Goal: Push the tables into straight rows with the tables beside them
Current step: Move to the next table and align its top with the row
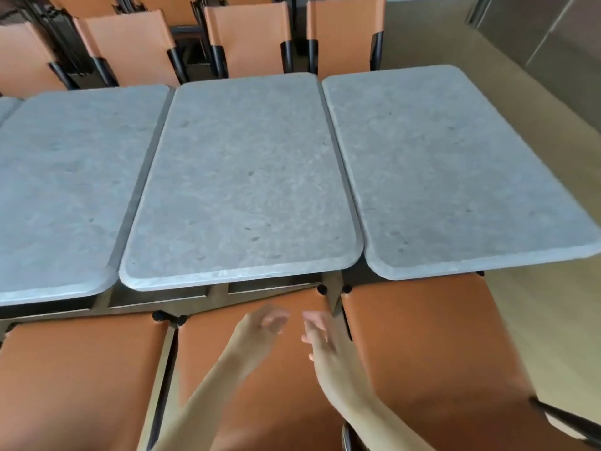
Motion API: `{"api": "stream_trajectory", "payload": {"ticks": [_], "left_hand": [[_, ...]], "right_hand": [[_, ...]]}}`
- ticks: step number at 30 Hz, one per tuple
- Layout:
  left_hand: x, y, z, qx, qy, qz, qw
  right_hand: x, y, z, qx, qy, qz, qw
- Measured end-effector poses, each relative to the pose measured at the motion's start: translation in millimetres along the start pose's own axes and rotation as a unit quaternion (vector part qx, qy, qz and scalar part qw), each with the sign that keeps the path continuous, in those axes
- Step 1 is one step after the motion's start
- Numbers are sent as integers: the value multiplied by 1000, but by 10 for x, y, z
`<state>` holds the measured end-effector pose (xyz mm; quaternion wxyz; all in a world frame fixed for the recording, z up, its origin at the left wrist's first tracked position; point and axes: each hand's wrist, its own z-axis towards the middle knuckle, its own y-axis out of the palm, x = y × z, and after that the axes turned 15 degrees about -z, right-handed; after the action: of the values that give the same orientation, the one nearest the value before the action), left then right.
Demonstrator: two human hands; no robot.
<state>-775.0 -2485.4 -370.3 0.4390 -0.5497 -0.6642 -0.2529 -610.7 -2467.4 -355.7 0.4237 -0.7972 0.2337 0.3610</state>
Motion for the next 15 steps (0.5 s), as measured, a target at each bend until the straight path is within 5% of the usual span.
{"api": "stream_trajectory", "payload": {"ticks": [5, 9, 15], "left_hand": [[-205, -359, 724, 92, 78, 121, 985], [-198, -678, 1398, 97, 179, 322, 925], [-293, -859, 2184, 115, 147, 432, 882]], "right_hand": [[85, 94, 861, 32, -22, -131, 991], [70, 248, 1812, 143, -67, -356, 921], [119, 371, 2741, 189, -73, -426, 882]]}}
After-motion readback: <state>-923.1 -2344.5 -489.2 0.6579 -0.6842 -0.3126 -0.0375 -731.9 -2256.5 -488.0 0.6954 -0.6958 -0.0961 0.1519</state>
